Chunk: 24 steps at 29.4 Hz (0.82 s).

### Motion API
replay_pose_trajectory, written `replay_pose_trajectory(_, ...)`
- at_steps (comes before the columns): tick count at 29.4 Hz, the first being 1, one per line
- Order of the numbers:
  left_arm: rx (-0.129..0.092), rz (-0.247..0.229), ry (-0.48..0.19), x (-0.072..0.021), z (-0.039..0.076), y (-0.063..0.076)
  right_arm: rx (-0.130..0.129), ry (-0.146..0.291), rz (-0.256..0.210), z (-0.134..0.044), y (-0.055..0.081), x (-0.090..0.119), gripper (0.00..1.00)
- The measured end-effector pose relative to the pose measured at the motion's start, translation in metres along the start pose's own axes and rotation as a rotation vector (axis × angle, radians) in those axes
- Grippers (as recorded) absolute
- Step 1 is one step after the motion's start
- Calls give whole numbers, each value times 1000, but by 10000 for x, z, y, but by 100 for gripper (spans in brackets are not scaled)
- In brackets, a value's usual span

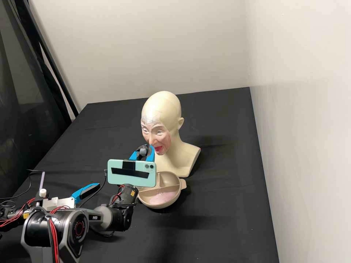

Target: Feed the grandma with a spoon

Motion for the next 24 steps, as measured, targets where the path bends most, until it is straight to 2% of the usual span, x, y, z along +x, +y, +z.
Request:
replay_pose_trajectory(4, -4, 78, -10, -21, 2, 41, -1, 12, -1, 4, -37, -46, 0)
replay_pose_trajectory(8, -39, 116, -18, -51, 2, 56, -3, 19, 6, 30, -52, -98, 0)
replay_pose_trajectory(9, -47, 120, -20, -51, 3, 59, -3, 21, 8, 33, -53, -107, 0)
replay_pose_trajectory(12, -49, 127, -19, -68, -5, 54, -3, 28, 12, 50, -64, -148, 0)
replay_pose_trajectory(15, -49, 124, -16, -74, -15, 48, 14, 31, 5, 80, -91, -216, 0)
replay_pose_trajectory(18, -57, 125, -15, -74, -19, 49, 8, 36, -9, 93, -96, -269, 0)
replay_pose_trajectory(21, -57, 125, -15, -74, -19, 49, 7, 37, -1, 103, -71, -308, 0)
replay_pose_trajectory(24, -57, 125, -15, -74, -19, 49, 19, 37, 13, 119, -42, -348, 0)
